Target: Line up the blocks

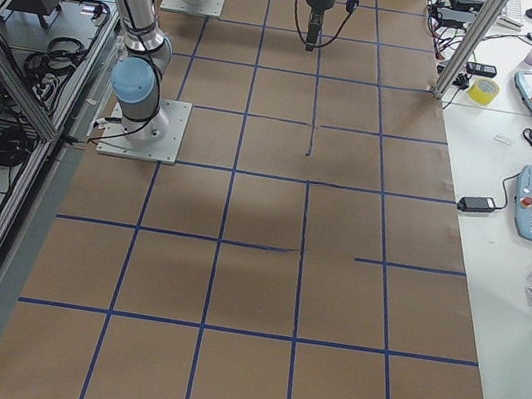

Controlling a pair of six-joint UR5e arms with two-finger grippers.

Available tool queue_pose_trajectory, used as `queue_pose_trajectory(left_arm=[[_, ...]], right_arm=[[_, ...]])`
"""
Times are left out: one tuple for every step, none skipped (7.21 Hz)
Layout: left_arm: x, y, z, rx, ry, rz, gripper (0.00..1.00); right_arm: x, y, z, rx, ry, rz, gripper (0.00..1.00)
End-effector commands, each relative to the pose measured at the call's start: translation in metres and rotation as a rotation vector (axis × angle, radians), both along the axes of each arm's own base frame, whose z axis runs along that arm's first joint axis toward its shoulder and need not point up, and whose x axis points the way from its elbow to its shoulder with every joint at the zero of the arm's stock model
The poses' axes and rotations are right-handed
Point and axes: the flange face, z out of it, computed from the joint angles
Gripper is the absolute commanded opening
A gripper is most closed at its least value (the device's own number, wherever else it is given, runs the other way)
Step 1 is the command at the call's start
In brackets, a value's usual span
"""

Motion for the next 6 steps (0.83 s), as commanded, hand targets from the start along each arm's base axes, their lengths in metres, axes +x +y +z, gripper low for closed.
queue_pose_trajectory(left_arm=[[0.003, 0.0, 0.025, -0.087, -0.003, -0.193, 1.0], [0.005, -0.008, 0.029, -0.154, -0.013, -0.177, 1.0], [0.025, -0.01, 0.034, -0.173, -0.015, -0.12, 1.0], [0.05, -0.01, 0.038, -0.176, -0.015, -0.084, 1.0], [0.053, -0.008, 0.032, -0.154, -0.018, -0.08, 1.0], [0.05, -0.003, 0.024, -0.138, -0.01, -0.081, 1.0]], right_arm=[[0.0, 0.0, 0.0, -0.001, 0.001, 0.001, 1.0], [0.0, 0.0, 0.0, 0.0, 0.001, 0.001, 1.0], [0.0, 0.0, 0.0, 0.002, 0.001, 0.001, 1.0], [0.0, 0.0, -0.001, 0.005, 0.003, 0.003, 1.0], [0.0, -0.001, -0.003, 0.009, 0.003, 0.003, 1.0], [-0.001, -0.001, -0.003, 0.009, 0.004, 0.001, 1.0]])
